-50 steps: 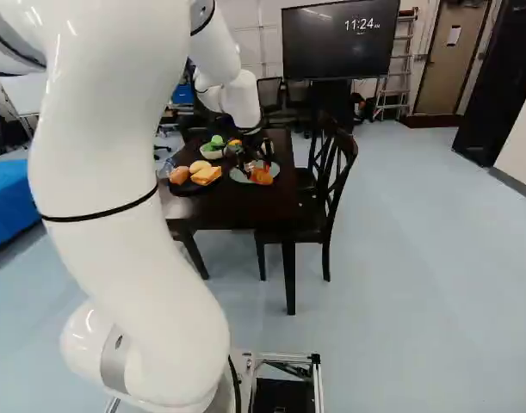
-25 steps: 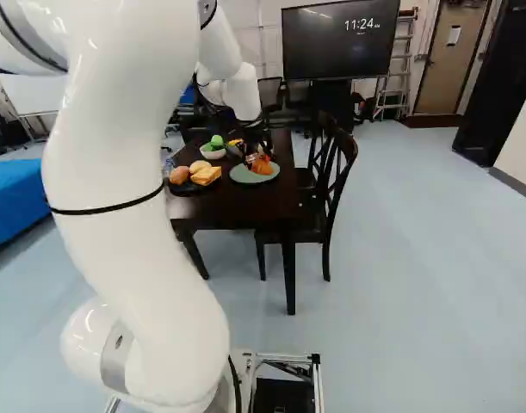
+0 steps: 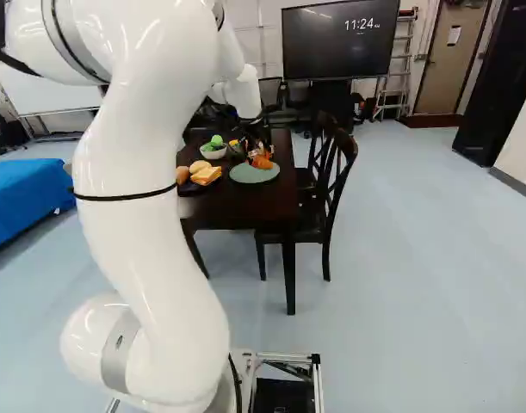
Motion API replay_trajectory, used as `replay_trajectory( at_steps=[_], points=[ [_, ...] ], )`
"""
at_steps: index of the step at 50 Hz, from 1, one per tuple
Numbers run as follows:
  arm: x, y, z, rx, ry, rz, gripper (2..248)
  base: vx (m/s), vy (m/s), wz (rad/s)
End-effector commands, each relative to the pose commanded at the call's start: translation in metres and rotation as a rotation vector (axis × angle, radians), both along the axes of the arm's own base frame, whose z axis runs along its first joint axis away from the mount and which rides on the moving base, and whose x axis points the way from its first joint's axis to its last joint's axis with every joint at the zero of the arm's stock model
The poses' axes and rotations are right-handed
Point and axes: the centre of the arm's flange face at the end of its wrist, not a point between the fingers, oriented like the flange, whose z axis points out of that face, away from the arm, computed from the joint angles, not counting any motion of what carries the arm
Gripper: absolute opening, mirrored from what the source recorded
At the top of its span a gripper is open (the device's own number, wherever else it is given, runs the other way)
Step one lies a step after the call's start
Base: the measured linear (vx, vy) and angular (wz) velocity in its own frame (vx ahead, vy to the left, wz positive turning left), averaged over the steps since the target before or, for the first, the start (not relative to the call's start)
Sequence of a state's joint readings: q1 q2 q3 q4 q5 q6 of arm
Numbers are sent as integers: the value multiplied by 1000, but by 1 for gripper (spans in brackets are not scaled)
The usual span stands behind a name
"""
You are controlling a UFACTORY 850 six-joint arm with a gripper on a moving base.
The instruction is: Move the croissant to the empty plate
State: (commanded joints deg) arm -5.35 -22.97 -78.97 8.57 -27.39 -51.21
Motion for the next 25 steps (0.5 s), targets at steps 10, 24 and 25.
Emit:
replay_trajectory(
  at_steps=[10, 24, 25],
  points=[
    [18, 6, -1, -1, -12, 12, 129, 0, 0, 0],
    [47, 17, -14, -1, -15, 31, 129, 0, 0, 0],
    [49, 18, -16, -1, -14, 33, 129, 0, 0, 0]
  ],
)
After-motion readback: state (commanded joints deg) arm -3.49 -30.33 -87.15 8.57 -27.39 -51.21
